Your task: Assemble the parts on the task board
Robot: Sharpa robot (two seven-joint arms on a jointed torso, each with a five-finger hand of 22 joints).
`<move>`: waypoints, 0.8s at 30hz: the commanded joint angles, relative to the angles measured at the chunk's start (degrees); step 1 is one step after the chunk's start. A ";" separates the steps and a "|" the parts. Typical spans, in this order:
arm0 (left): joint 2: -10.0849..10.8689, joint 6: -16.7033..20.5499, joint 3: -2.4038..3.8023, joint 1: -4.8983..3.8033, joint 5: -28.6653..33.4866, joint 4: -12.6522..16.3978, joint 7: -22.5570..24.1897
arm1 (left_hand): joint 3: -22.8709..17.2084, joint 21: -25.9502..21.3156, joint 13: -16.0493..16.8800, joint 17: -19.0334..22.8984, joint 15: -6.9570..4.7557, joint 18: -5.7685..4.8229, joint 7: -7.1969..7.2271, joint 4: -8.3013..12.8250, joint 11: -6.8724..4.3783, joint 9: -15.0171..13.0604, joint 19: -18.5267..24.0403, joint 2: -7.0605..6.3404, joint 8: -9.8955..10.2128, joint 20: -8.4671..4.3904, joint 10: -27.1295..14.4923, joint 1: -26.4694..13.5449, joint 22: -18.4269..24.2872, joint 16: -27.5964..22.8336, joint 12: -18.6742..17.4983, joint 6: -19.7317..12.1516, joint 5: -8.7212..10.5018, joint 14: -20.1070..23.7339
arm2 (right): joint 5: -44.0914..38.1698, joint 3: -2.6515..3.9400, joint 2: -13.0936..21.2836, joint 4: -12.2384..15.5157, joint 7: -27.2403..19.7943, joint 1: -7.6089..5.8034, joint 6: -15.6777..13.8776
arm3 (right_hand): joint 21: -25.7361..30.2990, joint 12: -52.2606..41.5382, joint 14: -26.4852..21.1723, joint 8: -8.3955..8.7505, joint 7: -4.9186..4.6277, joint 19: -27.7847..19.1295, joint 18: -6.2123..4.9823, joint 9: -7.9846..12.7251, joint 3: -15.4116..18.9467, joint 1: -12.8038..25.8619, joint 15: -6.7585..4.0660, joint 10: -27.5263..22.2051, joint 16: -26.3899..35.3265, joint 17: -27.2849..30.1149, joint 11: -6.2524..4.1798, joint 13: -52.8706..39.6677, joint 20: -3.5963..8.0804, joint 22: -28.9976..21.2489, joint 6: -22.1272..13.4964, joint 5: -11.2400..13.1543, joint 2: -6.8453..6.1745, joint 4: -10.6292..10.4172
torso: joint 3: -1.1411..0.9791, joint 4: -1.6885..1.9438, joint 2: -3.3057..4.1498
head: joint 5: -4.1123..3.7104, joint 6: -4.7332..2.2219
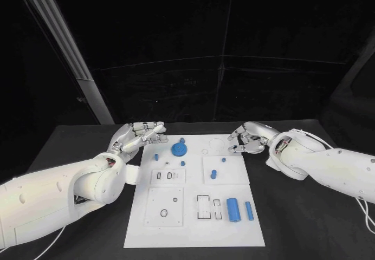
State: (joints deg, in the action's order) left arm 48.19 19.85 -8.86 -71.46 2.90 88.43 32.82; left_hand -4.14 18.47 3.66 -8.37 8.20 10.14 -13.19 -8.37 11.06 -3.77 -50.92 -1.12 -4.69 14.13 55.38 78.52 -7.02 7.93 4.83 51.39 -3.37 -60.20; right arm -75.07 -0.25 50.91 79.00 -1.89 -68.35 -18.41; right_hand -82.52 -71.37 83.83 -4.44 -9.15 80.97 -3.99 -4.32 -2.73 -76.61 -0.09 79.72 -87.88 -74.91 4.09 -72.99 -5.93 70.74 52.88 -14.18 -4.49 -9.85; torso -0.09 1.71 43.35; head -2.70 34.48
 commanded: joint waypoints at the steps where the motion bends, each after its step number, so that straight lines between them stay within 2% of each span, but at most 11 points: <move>1: -0.13 -0.79 0.04 -0.05 -0.21 -0.08 0.16 | 0.07 -0.34 0.00 -0.09 0.10 0.30 -0.52 0.29 -0.11 -0.03 -0.13 -0.05 0.26 0.26 -0.11 0.15 0.07 -0.27 -0.27 -0.16 0.23 0.40 | 2.28 0.08 -0.10 -1.12 -3.64 0.37 0.02 | 0.28 0.38 4.79 0.25 -0.04 -0.41 0.16 0.07 0.21 -0.45 -0.18 -0.43 0.30 -8.88 -0.05 0.12 0.11 -0.07 -0.16 -0.25 -0.30 0.27 | -0.04 0.10 0.10 | -0.14 0.14; 2: -0.14 -0.79 0.04 -0.05 -0.21 -0.12 0.14 | 0.07 -0.34 0.00 -0.09 0.10 0.30 -0.52 0.29 -0.11 -0.03 -0.13 -0.05 0.26 0.26 -0.11 0.15 0.07 -0.27 -0.27 -0.16 0.23 0.40 | 2.25 0.08 -0.14 -1.41 -3.73 0.47 0.02 | 0.29 0.39 4.79 0.25 -0.04 -0.42 0.16 0.07 0.22 -0.46 -0.18 -0.43 0.30 -8.89 -0.04 0.12 0.11 -0.08 -0.16 -0.25 -0.30 0.28 | -0.08 0.08 0.11 | -0.14 0.17; 4: -0.19 -0.82 0.03 -0.04 -0.20 -0.25 0.11 | 0.07 -0.34 0.00 -0.09 0.10 0.30 -0.52 0.29 -0.11 -0.03 -0.13 -0.05 0.26 0.26 -0.11 0.15 0.07 -0.27 -0.27 -0.16 0.23 0.40 | 2.18 0.08 -0.29 -2.32 -4.02 0.71 0.02 | 0.28 0.41 4.79 0.30 -0.06 -0.41 0.16 0.09 0.27 -0.51 -0.17 -0.45 0.30 -8.90 -0.03 0.13 0.11 -0.06 -0.24 -0.25 -0.34 0.33 | 0.03 0.28 0.08 | -0.34 0.21; 6: -0.22 -0.85 0.03 -0.03 -0.20 -0.36 0.09 | 0.07 -0.34 0.00 -0.09 0.10 0.30 -0.52 0.29 -0.11 -0.03 -0.13 -0.05 0.26 0.26 -0.11 0.15 0.07 -0.27 -0.27 -0.16 0.23 0.40 | 2.14 0.08 -0.42 -3.07 -4.26 0.85 -0.03 | 0.28 0.38 4.80 0.33 -0.07 -0.40 0.17 0.10 0.31 -0.56 -0.17 -0.44 0.28 -8.95 -0.02 0.11 0.11 -0.04 -0.30 -0.23 -0.37 0.36 | -0.04 0.31 0.12 | -0.43 0.27; 9: -0.29 -0.89 0.03 -0.02 -0.20 -0.57 0.07 | 0.07 -0.34 0.00 -0.09 0.10 0.30 -0.52 0.29 -0.11 -0.03 -0.13 -0.05 0.26 0.26 -0.11 0.15 0.07 -0.27 -0.27 -0.16 0.23 0.40 | 2.10 0.09 -0.61 -4.11 -4.71 0.98 0.27 | 0.28 0.38 4.82 0.39 -0.10 -0.39 0.17 0.12 0.40 -0.63 -0.15 -0.44 0.26 -9.02 0.00 0.10 0.10 -0.02 -0.41 -0.15 -0.42 0.44 | 0.09 0.41 0.15 | -0.62 0.46; 13: -0.32 -0.90 0.02 0.00 -0.20 -0.74 0.04 | 0.07 -0.34 0.00 -0.09 0.10 0.30 -0.52 0.29 -0.11 -0.03 -0.13 -0.05 0.26 0.26 -0.11 0.15 0.07 -0.27 -0.27 -0.16 0.23 0.40 | 1.83 0.09 -0.80 -4.59 -5.03 1.04 0.62 | 0.29 0.36 4.82 0.42 -0.11 -0.40 0.17 0.14 0.47 -0.67 -0.14 -0.44 0.26 -9.01 0.01 0.09 0.09 -0.05 -0.48 -0.04 -0.46 0.48 | 0.12 0.30 0.14 | -0.42 0.69; 16: -0.33 -0.90 0.02 0.01 -0.20 -0.86 0.02 | 0.07 -0.34 0.00 -0.09 0.10 0.30 -0.52 0.29 -0.11 -0.03 -0.13 -0.05 0.26 0.26 -0.11 0.15 0.07 -0.27 -0.27 -0.16 0.23 0.40 | 1.40 0.09 -1.03 -4.92 -5.11 1.06 0.57 | 0.29 0.35 4.83 0.43 -0.12 -0.40 0.17 0.14 0.48 -0.72 -0.14 -0.43 0.25 -9.05 0.01 0.08 0.09 -0.05 -0.50 0.01 -0.44 0.51 | 0.07 0.16 0.05 | -0.44 0.76; 24: -0.32 -0.93 0.02 0.01 -0.20 -0.92 -0.02 | 0.08 -0.35 0.01 -0.10 0.10 0.30 -0.49 0.33 -0.12 -0.04 -0.14 -0.06 0.25 0.26 -0.07 0.13 0.09 -0.30 -0.26 -0.13 0.24 0.37 | 1.06 0.09 -1.28 -5.67 -5.47 1.08 1.64 | 0.25 0.03 4.85 0.20 -0.05 -0.32 0.19 0.05 0.44 -1.44 -0.15 -0.23 0.22 -9.15 -0.03 -0.19 0.07 0.10 -0.13 0.48 0.04 0.96 | 0.14 0.33 0.04 | -0.82 0.92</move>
State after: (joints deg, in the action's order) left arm 47.90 19.71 -8.89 -71.39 2.90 87.47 32.67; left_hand -4.14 18.47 3.66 -8.41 8.20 10.14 -13.19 -8.37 11.06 -3.77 -50.92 -1.12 -4.70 14.13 55.38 78.52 -7.03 7.93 4.83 51.39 -3.37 -60.20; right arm -73.63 -0.20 49.69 73.35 -6.33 -67.19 -17.82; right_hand -82.52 -71.15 83.84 -4.22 -9.36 80.97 -3.99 -4.27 -2.29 -77.44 -0.10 79.73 -87.89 -74.91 4.09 -73.09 -5.93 70.76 52.67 -13.87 -4.28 -9.18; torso 0.03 1.97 43.42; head -3.44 35.34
